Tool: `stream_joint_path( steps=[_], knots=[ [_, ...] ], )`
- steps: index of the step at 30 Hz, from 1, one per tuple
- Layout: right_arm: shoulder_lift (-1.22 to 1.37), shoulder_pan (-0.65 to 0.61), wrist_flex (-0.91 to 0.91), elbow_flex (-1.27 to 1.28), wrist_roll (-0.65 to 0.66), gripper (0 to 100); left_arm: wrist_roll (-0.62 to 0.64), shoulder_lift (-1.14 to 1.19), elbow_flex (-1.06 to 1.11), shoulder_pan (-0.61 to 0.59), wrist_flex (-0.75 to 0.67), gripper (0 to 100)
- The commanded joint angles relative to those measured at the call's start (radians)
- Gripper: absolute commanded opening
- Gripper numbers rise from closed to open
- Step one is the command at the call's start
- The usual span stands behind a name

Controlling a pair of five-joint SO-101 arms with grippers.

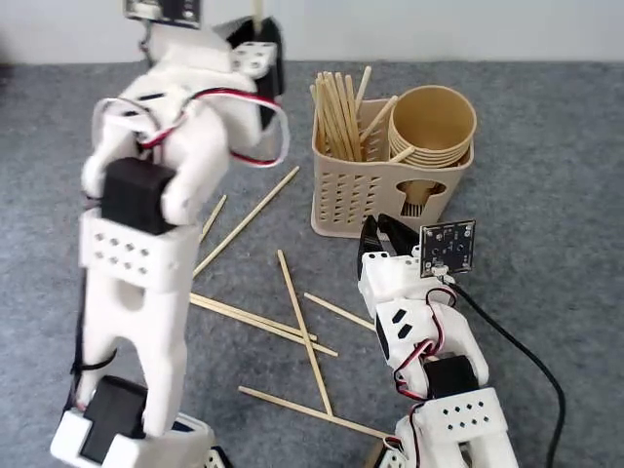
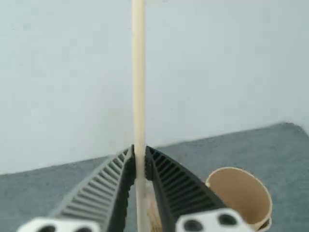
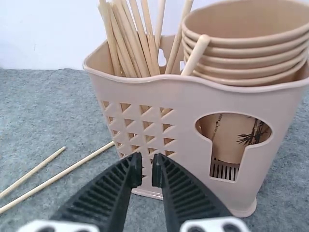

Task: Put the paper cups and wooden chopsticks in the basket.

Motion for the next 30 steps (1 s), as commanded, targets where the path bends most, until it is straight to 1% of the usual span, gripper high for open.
stream_joint_path(
  steps=[1,7,13,17,19,22,24,29,30],
  knots=[
    [-0.005,0.016,-0.021,-0.011,-0.005,5.3,0.035,-0.043,0.076,0.04,-0.172,1],
    [-0.005,0.016,-0.021,-0.011,-0.005,5.3,0.071,-0.043,0.26,0.055,-0.42,1],
    [-0.005,0.016,-0.021,-0.011,-0.005,5.3,0.068,-0.041,0.46,0.064,-0.686,1],
    [-0.005,0.016,-0.021,-0.011,-0.005,5.3,0.066,-0.026,0.567,0.066,-0.793,2],
    [-0.005,0.016,-0.021,-0.011,-0.005,5.3,0.064,0.002,0.575,0.064,-0.799,3],
    [-0.005,0.016,-0.021,-0.011,-0.005,5.3,0.068,0.035,0.576,0.057,-0.793,9],
    [-0.005,0.016,-0.021,-0.011,-0.005,5.3,0.069,0.037,0.559,0.057,-0.75,12],
    [-0.005,0.016,-0.021,-0.011,-0.003,5.3,0.064,-0.012,0.469,0.054,-0.574,12],
    [-0.004,0.016,-0.021,-0.011,-0.003,5.3,0.064,-0.025,0.45,0.038,-0.537,12]
  ],
)
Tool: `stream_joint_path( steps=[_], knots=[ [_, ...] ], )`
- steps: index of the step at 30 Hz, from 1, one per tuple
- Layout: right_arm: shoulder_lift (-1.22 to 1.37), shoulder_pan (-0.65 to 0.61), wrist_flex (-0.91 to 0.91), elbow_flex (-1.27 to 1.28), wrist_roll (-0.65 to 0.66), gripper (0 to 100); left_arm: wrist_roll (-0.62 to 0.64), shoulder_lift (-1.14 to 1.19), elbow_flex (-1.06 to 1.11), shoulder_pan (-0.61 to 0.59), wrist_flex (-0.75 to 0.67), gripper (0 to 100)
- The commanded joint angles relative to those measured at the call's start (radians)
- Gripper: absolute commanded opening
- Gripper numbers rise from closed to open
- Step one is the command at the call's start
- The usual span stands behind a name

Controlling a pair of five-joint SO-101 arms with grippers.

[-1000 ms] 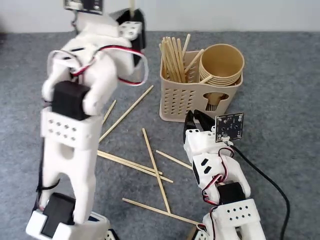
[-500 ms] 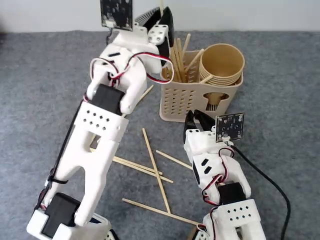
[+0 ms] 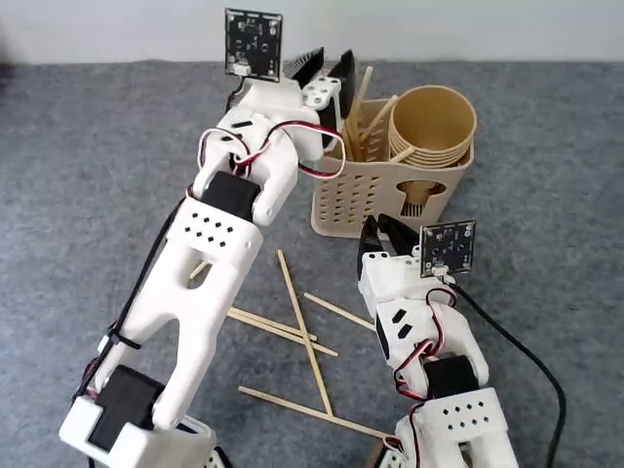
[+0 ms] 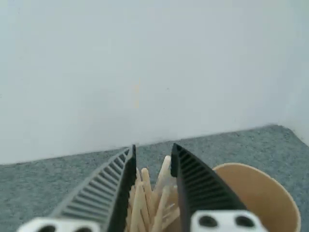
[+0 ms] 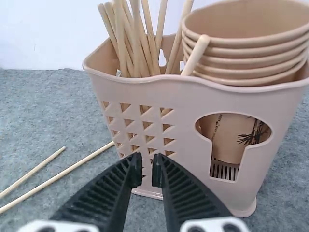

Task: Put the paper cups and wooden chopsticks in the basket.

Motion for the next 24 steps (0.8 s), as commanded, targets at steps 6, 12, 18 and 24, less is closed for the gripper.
stream_joint_path(
  steps=[6,12,18,24],
  knots=[
    [-0.002,0.015,-0.021,-0.011,-0.003,5.3,-0.035,-0.133,-0.157,-0.146,0.298,12],
    [-0.001,0.01,-0.021,-0.011,-0.002,5.3,-0.186,-0.146,-0.156,-0.27,0.535,12],
    [0.002,0.008,-0.021,-0.011,-0.002,5.3,-0.374,-0.13,-0.148,-0.359,0.723,12],
    [0.002,0.008,-0.021,-0.011,-0.002,5.3,-0.519,0.017,-0.15,-0.404,0.852,17]
  ],
)
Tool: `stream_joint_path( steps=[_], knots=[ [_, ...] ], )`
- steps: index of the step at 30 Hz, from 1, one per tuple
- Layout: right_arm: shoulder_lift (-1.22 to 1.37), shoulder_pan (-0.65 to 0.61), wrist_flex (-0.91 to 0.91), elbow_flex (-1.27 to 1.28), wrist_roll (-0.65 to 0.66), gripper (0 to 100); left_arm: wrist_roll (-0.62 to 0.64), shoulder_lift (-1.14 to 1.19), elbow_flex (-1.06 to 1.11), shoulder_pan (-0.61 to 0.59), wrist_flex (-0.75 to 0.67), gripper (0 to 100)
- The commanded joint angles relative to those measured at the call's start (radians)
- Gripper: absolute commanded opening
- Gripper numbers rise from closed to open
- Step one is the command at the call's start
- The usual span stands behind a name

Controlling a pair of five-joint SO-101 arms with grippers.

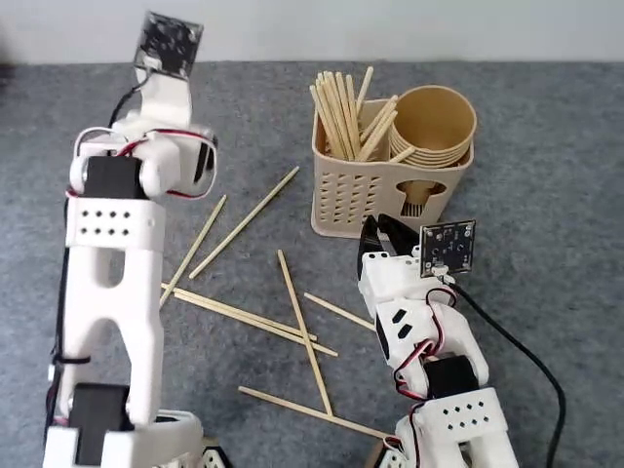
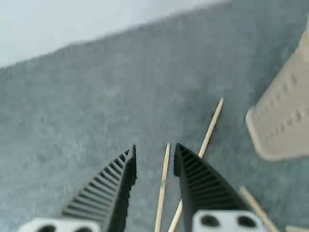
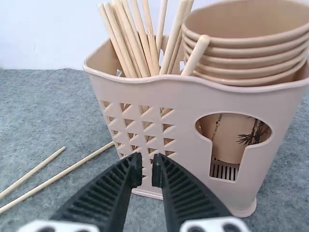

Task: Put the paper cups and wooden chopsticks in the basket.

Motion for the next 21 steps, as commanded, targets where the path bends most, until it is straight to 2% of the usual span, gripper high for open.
stream_joint_path(
  steps=[1,11,16,21],
  knots=[
    [0.002,0.008,-0.021,-0.011,-0.002,5.3,-0.046,0.095,-0.053,-0.012,0.044,18],
    [0.004,0.008,-0.021,-0.011,-0.002,5.3,-0.167,0.445,-0.12,-0.015,0.054,21],
    [0.004,0.008,-0.021,-0.011,-0.002,5.3,-0.235,0.605,-0.272,-0.021,0.173,21],
    [0.004,0.008,-0.021,-0.011,-0.002,5.3,-0.241,0.784,-0.486,-0.029,0.29,21]
  ],
)
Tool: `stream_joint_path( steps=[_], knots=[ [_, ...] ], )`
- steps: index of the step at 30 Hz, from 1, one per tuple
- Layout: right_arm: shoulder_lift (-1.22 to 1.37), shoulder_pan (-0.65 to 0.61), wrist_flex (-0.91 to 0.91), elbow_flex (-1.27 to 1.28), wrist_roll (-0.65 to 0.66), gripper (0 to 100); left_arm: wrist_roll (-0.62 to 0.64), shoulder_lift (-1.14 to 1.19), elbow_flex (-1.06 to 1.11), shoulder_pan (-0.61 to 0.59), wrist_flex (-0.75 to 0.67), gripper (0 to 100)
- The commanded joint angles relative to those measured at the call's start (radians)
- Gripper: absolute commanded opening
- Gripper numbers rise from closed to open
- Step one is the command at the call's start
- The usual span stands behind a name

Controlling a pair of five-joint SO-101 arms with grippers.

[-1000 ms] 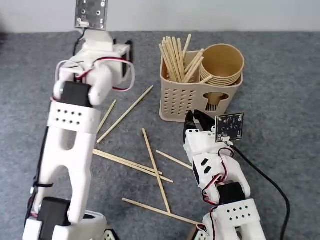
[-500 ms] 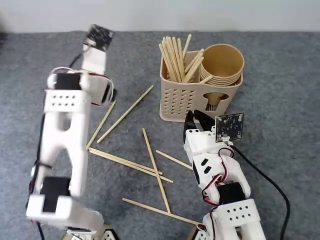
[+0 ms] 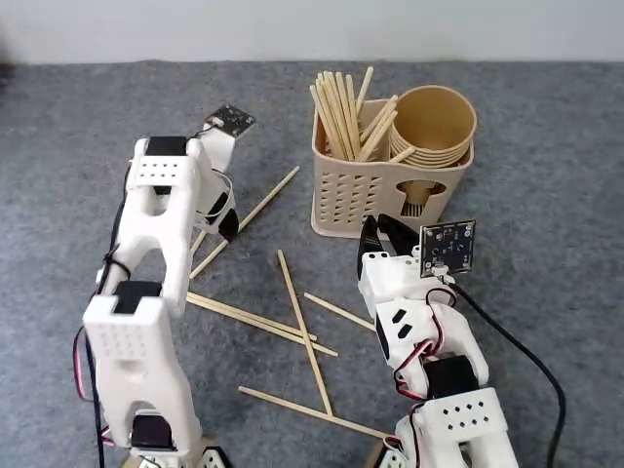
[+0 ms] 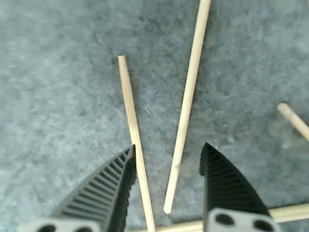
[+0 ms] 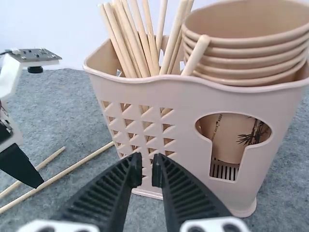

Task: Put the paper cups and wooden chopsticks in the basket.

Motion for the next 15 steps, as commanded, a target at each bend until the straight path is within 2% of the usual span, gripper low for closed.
stream_joint_path(
  steps=[1,7,15],
  knots=[
    [0.004,0.008,-0.021,-0.011,-0.002,5.3,-0.015,0.08,-0.189,-0.009,0.094,21],
    [0.004,0.008,-0.021,-0.011,-0.002,5.3,-0.017,0.249,-0.415,-0.005,0.209,21],
    [0.004,0.008,-0.021,-0.011,-0.002,5.3,-0.015,0.387,-0.605,-0.025,0.264,21]
  ],
)
